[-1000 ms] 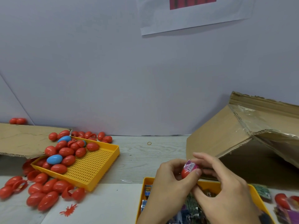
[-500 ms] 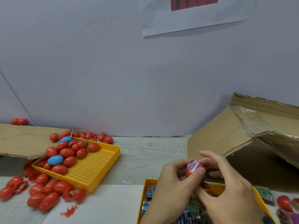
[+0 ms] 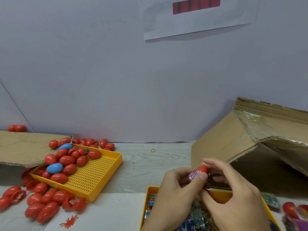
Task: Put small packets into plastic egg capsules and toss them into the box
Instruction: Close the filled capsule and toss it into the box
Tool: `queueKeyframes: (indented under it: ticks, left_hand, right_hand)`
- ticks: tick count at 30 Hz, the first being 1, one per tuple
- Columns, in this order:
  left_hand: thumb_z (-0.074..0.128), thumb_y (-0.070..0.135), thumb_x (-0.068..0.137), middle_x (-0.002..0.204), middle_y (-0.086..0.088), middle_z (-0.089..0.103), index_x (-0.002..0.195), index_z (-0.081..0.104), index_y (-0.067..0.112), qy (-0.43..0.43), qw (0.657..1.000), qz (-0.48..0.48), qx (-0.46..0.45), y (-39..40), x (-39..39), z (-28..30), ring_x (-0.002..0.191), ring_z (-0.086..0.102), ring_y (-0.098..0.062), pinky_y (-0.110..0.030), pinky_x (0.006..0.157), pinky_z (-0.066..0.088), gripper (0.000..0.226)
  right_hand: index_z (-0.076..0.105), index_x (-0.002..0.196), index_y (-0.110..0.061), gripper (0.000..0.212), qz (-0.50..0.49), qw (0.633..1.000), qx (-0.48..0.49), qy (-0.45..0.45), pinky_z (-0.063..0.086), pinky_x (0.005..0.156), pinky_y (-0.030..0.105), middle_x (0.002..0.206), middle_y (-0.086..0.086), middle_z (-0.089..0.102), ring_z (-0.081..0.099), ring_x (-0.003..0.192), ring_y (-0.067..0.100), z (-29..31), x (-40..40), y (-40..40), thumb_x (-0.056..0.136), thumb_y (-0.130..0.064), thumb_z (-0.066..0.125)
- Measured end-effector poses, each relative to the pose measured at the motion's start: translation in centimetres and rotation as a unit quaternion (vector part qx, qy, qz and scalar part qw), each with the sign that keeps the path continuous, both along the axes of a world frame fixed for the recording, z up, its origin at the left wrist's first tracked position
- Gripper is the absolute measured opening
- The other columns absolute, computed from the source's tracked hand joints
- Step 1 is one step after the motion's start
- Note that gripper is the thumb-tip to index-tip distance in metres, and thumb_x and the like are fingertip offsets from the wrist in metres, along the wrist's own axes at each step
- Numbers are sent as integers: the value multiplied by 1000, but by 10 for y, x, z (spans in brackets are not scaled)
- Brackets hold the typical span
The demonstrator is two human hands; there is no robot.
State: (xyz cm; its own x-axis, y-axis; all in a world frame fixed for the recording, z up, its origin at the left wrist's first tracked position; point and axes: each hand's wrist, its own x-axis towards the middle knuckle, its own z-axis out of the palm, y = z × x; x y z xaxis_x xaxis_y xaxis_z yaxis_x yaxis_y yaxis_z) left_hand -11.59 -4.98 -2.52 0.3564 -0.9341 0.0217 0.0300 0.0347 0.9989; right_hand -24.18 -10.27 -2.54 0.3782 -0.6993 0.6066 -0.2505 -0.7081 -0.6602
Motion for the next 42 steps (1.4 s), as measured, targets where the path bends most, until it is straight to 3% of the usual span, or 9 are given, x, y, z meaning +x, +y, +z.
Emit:
queueKeyframes:
  ticks: [4,7,13,16,21,29,37,40,42]
  left_hand:
    - [70,28,90,91,-11,76,97,75,13,15,1000,17,-7,-2,-4,1,84,75,-27,-36,79,60,17]
    - [69,25,90,88,-13,76,97,75,8,27,999,30,-8,-3,-7,3,82,74,-29,-37,78,60,19]
    - [66,23,92,85,-12,76,94,75,8,27,999,37,-6,-7,-12,2,79,74,-26,-43,80,60,18]
    - [64,26,93,86,-10,76,93,76,12,5,999,40,0,-7,-12,1,83,73,-26,-46,82,60,18]
    - [62,30,95,86,-10,76,93,76,14,-11,999,41,6,-6,-12,2,84,73,-24,-40,79,60,21]
    - [58,17,97,76,-14,73,91,74,1,58,998,39,-4,-8,-11,1,70,70,-20,-28,69,59,24]
    - [57,19,97,79,-19,73,92,74,-2,120,991,49,10,-9,-14,2,74,69,-24,-30,71,57,28]
    - [65,25,93,84,-10,76,95,75,7,51,996,67,44,-7,-11,3,82,73,-21,-36,80,60,21]
    - [68,31,91,84,-6,76,93,75,13,-22,996,67,60,-4,-10,5,82,74,-17,-32,79,60,20]
  right_hand:
    - [58,105,-44,70,-6,1000,2,20,44,59,-2,96,-27,61,61,82,-4,2,1,2,52,-12,92]
    - [62,99,-38,62,-14,1000,-3,16,38,70,-7,91,-24,62,60,81,-6,2,1,2,51,-11,91]
    - [62,96,-35,59,-24,999,-13,29,37,72,-7,85,-21,63,61,77,-5,1,1,0,51,-11,91]
    - [62,95,-37,57,-23,999,-12,19,39,72,-4,84,-22,63,55,94,-9,0,1,-1,53,-11,90]
    - [63,95,-39,56,-9,1000,8,18,46,69,1,82,-22,66,63,82,-5,-2,0,-2,54,-12,90]
    - [58,99,-44,63,7,999,32,31,46,75,3,88,-26,68,65,81,-7,-2,-1,0,52,-17,90]
    - [57,89,-44,53,0,999,39,25,50,64,8,76,-25,69,64,75,-12,0,-1,1,50,-28,89]
    - [54,92,-48,58,6,998,55,31,41,70,-5,79,-32,67,56,90,-22,-1,0,2,50,-30,90]
    - [51,96,-49,60,8,997,61,36,42,72,-4,82,-34,67,54,93,-24,-1,1,2,53,-31,89]
